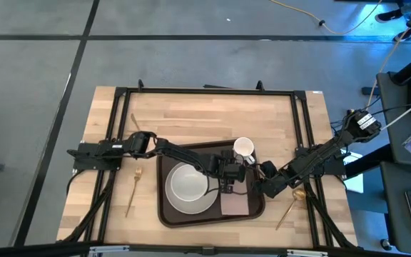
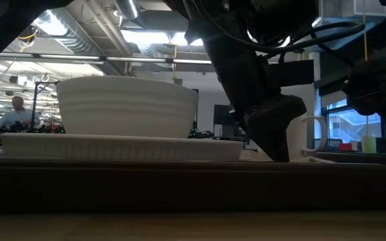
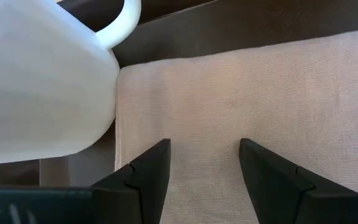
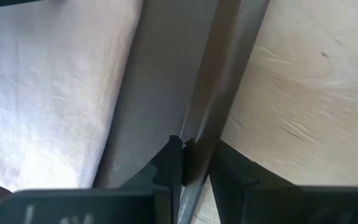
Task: Set up tray
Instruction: Put the brown napkin below the white mug on the brown serving tray
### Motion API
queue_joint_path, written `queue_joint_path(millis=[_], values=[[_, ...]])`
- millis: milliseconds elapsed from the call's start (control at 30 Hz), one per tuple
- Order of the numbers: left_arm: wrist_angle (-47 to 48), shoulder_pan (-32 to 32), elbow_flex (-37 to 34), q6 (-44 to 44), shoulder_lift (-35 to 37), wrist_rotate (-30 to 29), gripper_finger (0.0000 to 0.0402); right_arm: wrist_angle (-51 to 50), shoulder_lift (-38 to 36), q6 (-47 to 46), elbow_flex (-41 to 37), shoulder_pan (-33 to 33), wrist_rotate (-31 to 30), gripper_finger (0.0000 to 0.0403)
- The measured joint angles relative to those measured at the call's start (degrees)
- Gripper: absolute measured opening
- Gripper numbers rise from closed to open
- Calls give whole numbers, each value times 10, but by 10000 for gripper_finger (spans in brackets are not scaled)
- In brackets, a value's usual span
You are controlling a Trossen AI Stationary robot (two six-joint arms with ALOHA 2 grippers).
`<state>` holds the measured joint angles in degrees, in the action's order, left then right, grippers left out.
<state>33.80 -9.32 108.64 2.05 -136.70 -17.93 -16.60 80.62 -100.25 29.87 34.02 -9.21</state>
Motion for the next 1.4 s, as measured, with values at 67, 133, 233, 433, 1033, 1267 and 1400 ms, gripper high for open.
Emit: queue_joint_path(millis=[67, 133, 233, 433, 1033, 1267, 1400], values=[[1, 1, 0, 8, 0, 9, 184, 0, 0, 0, 0, 0, 0, 68], [2, 1, 1, 19, 0, 14, 184, 1, 0, 0, 0, 0, 0, 68], [9, 1, 1, 32, 0, 17, 184, 2, 0, 0, 0, 0, 0, 68], [25, 0, 2, 58, 1, 19, 184, 4, 1, 1, 0, 0, 0, 68], [42, -1, 2, 95, 2, 20, 175, 3, 1, -1, 0, 0, -1, 68], [45, -1, 2, 109, 2, 23, 151, 2, 1, -2, 0, 0, -1, 68], [44, -1, 2, 109, 3, 26, 146, 3, 1, -2, 0, 0, -1, 68]])
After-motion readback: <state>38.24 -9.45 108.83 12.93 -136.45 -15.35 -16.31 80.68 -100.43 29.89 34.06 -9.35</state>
